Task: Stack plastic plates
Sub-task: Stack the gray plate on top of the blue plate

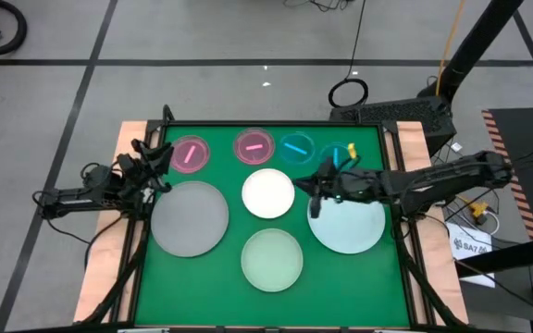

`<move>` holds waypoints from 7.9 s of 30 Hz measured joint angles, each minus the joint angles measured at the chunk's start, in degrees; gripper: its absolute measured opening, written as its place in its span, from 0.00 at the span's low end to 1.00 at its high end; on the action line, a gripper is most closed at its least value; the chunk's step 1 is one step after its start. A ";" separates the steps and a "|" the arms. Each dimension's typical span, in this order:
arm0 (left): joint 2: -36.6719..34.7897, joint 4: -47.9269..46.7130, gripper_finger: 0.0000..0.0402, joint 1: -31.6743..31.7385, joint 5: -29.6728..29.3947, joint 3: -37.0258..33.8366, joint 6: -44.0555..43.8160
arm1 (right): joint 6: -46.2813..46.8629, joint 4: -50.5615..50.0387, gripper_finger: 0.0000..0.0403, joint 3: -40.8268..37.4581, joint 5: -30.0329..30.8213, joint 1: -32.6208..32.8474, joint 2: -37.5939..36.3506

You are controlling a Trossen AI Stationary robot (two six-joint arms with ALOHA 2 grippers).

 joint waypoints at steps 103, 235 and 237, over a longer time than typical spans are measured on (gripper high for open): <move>0.00 -37.01 0.22 -2.84 5.11 22.08 -8.70 | -4.09 -15.91 0.42 62.97 -8.63 -9.01 71.07; -0.02 -46.81 0.22 -2.85 3.80 22.03 -31.87 | 1.96 -47.91 0.01 -15.91 -10.19 -24.50 -35.94; 0.00 -46.78 0.22 -2.85 3.61 22.03 -32.50 | 3.97 -49.37 0.01 -16.04 -8.79 -24.60 -36.48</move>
